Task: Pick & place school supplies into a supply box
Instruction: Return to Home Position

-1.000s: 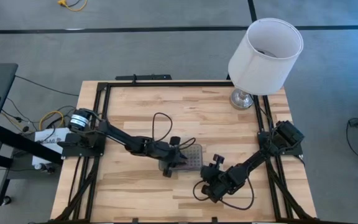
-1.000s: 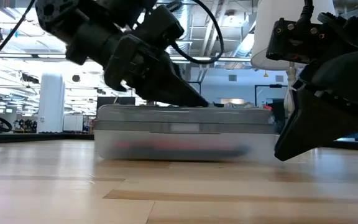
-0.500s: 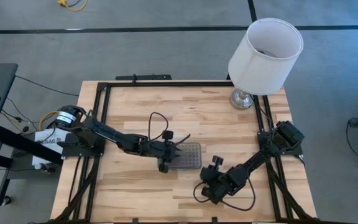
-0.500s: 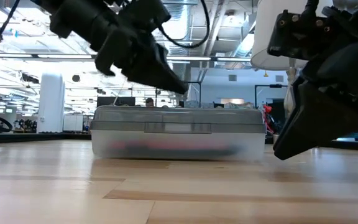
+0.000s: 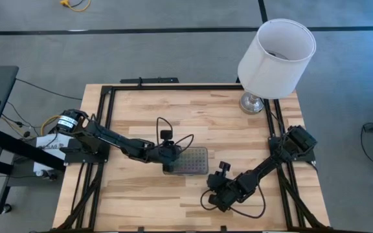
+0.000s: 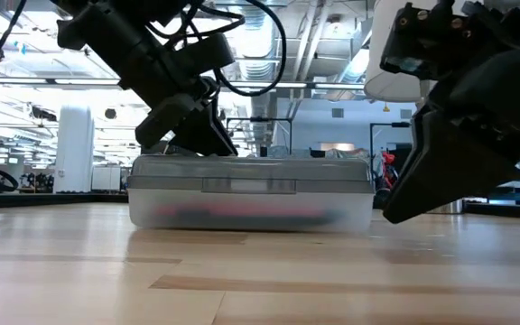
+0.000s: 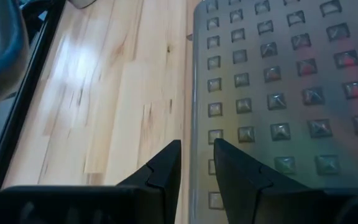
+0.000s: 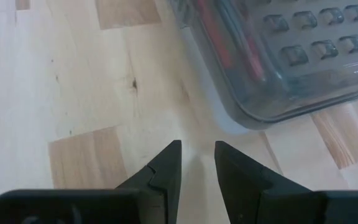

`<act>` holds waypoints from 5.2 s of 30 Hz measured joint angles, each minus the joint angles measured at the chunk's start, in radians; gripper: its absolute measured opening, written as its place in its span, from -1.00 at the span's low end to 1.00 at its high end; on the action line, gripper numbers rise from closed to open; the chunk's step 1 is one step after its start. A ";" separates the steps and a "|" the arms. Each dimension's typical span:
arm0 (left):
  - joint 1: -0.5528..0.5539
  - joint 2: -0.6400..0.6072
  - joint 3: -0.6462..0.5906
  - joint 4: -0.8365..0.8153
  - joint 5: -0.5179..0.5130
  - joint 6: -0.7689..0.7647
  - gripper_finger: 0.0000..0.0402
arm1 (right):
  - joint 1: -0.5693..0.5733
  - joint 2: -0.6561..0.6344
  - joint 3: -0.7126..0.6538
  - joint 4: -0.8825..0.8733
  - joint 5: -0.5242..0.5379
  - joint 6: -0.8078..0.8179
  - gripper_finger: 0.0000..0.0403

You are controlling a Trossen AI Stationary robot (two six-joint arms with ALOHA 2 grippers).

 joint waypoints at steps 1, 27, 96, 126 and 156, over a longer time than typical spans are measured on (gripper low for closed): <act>-0.002 0.000 0.000 0.000 0.000 0.000 -0.55 | -0.002 0.000 0.000 0.000 0.000 0.000 -0.54; -0.481 -0.694 0.000 -0.079 -0.132 0.113 -0.55 | 0.113 0.000 0.318 -0.015 0.323 -0.769 -0.54; -0.533 -1.627 -0.269 -0.177 -0.416 0.105 -0.55 | -0.569 -1.040 -0.295 0.408 -0.597 -0.858 -0.54; -0.363 -1.661 -0.779 0.403 -0.132 0.217 -0.55 | -0.656 -1.335 -0.902 1.036 -0.664 -0.858 -0.54; 0.428 -1.648 -0.801 0.160 0.489 -0.141 -0.55 | -0.868 -1.247 -0.900 1.035 -0.970 -0.786 -0.54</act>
